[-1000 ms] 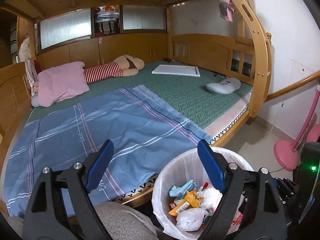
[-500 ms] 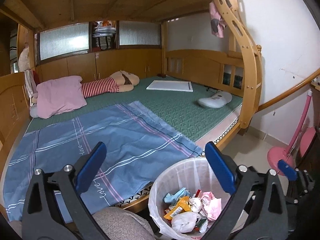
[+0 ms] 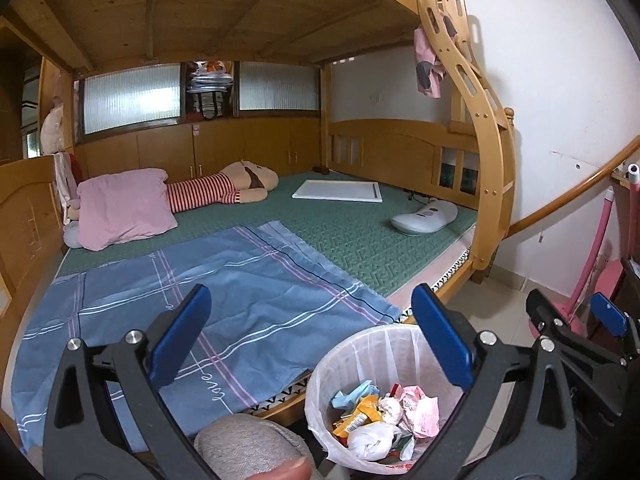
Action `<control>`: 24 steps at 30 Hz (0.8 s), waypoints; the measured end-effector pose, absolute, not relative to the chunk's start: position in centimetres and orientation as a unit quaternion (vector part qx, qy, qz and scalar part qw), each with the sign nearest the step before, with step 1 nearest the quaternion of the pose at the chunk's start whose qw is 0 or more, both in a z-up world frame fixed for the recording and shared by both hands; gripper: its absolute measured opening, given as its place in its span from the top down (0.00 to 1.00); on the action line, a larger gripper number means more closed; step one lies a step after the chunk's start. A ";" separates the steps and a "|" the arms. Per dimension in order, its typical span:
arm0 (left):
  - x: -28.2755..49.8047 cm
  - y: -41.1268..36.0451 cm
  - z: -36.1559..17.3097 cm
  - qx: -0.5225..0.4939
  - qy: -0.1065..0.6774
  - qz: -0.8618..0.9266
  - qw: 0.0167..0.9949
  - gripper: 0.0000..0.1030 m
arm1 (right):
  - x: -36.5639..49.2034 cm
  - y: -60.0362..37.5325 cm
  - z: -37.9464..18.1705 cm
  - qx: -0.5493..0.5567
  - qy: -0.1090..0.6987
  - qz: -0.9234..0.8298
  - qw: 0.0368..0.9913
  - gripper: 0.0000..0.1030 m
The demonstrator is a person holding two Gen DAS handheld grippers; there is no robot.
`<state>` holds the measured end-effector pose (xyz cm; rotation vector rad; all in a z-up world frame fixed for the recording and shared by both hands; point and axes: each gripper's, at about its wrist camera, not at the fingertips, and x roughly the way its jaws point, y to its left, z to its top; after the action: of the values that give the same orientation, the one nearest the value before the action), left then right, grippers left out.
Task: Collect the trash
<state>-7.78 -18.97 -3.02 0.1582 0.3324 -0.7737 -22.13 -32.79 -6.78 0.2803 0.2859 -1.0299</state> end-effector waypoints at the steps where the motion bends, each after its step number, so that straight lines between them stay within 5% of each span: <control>1: -7.8 -18.8 -2.9 0.076 0.158 -0.374 0.911 0.03 | -22.1 -32.8 -6.7 0.133 0.135 -0.494 0.848 0.07; 24: -8.5 -17.3 -1.8 0.076 0.141 -0.393 0.906 0.03 | -21.5 -31.2 -6.0 0.108 0.125 -0.502 0.849 0.05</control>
<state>-8.49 -17.35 -1.82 0.1572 0.2905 -0.8116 -21.53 -31.16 -6.03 0.2275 0.2638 -1.0570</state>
